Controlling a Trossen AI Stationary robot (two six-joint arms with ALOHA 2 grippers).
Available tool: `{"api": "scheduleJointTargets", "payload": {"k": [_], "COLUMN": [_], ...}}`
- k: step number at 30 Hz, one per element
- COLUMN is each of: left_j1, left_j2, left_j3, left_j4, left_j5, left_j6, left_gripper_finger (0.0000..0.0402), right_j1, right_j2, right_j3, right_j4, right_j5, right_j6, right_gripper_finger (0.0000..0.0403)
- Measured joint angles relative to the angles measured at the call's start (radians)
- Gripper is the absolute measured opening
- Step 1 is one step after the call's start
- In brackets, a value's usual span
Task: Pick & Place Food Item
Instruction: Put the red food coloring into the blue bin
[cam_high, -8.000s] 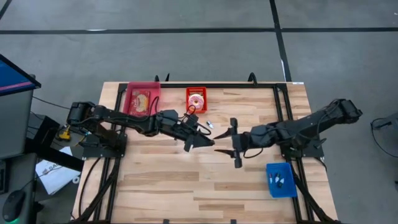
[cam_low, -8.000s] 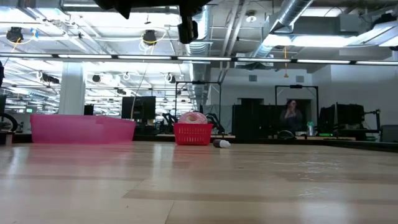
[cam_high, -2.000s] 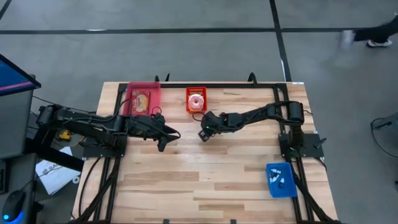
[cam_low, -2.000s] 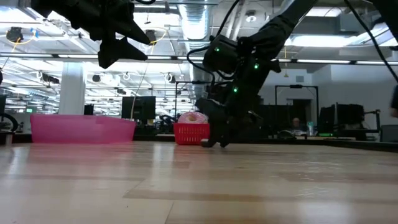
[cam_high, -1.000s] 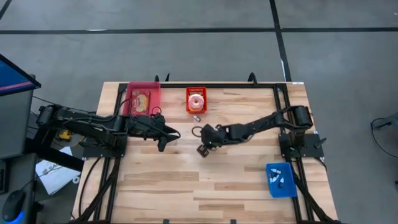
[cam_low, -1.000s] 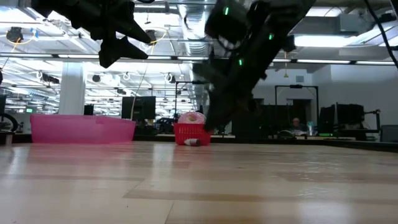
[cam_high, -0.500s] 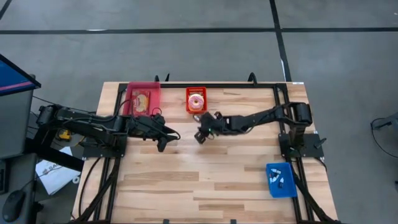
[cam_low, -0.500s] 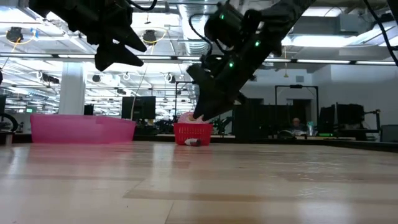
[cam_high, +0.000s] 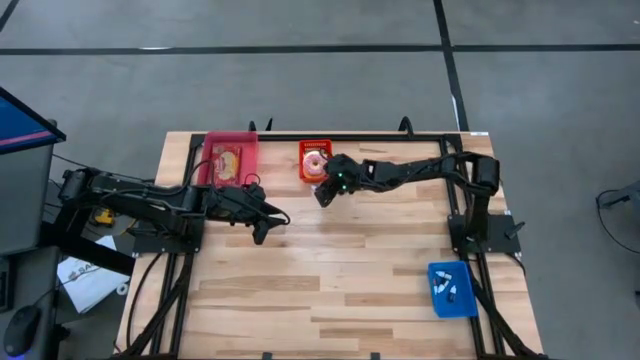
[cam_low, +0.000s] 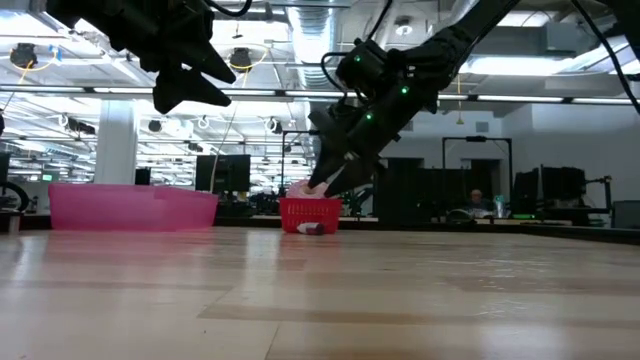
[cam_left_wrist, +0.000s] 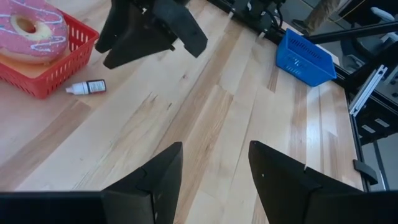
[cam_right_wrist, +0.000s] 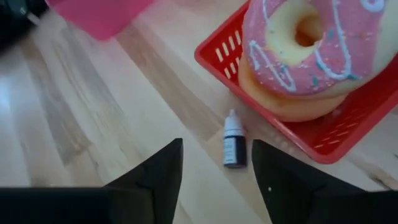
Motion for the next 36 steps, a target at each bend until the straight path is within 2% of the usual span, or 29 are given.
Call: {"api": "scheduleJointTargets", "payload": {"k": [6,16,19,24,29,33,36], "left_j1": [0.000,0.000,0.000,0.006,0.009,0.008,0.017], "left_j2": [0.000,0.000,0.000,0.022,0.124,0.277,0.408], "left_j3": [0.000,0.000,0.000,0.000,0.000,-0.001,0.001], "left_j4": [0.001,0.058,0.069,0.038,0.012,0.264,0.471], "left_j5": [-0.014,-0.017,0.017,-0.026,-0.015,0.106,0.071], "left_j6": [0.011,0.022,0.020,-0.064,-0.167,-0.260,-0.429], "left_gripper_finger": [0.0182,0.0182,0.0182,0.0182,0.0182,0.0167,0.0133], "right_j1": [-0.006,0.021,0.027,0.065,0.103,0.139,0.181], "right_j2": [0.000,0.000,-0.008,-0.098,-0.258,-0.400,-0.503], "right_j3": [0.000,0.041,0.045,0.047,0.047,0.047,0.047], "right_j4": [-0.016,-0.040,-0.045,-0.100,-0.278,-0.418,-0.506], "right_j5": [-0.036,0.021,0.014,-0.056,-0.024,0.045,0.129], "right_j6": [0.099,0.178,0.213,0.237,0.201,0.184,0.202], "right_gripper_finger": [0.0165,0.0164,0.0164,0.0164,0.0164,0.0164,0.0164]}}
